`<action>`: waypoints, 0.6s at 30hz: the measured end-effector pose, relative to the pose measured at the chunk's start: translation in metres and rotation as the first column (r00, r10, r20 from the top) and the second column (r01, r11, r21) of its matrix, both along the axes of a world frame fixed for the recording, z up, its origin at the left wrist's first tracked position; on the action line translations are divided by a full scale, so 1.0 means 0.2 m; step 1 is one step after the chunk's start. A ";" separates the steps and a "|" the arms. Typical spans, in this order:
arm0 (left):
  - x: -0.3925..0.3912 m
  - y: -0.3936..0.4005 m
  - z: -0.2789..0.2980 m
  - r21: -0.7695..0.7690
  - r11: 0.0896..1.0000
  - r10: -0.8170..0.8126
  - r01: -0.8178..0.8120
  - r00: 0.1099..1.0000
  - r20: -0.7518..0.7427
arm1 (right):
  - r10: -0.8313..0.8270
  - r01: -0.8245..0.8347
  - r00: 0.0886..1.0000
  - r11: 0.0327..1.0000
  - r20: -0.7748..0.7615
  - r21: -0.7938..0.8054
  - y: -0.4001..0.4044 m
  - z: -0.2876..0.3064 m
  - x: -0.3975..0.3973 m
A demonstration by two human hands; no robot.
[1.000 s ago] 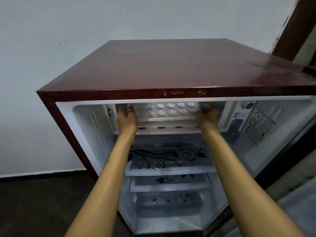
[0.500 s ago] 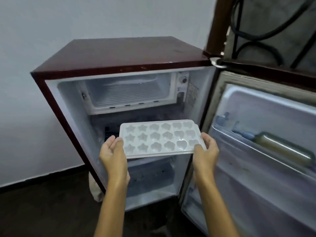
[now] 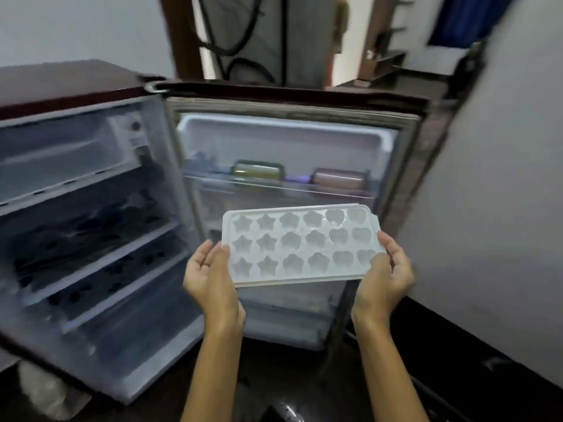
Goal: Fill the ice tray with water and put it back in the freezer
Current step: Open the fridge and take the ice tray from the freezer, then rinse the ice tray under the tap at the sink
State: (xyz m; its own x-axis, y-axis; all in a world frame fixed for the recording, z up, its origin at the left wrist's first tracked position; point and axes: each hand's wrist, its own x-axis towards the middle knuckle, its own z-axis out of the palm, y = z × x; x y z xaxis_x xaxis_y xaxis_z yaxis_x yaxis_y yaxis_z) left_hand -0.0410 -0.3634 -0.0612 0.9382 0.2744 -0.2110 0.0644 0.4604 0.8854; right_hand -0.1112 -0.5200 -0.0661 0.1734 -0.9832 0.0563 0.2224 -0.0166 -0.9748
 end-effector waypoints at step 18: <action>-1.13 -1.64 0.06 -0.199 0.317 -0.948 0.927 0.315 -0.043 | -0.840 0.833 0.539 0.543 0.069 0.107 -0.95 0.08 -1.54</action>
State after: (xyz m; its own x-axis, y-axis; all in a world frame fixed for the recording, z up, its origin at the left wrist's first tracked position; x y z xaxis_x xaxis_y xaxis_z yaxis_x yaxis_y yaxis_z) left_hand -0.2661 -0.6922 -0.0485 0.5077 -0.8071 -0.3014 0.6263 0.1056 0.7724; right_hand -0.4199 -0.7097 -0.0510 -0.7328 -0.6795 -0.0371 0.2297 -0.1957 -0.9534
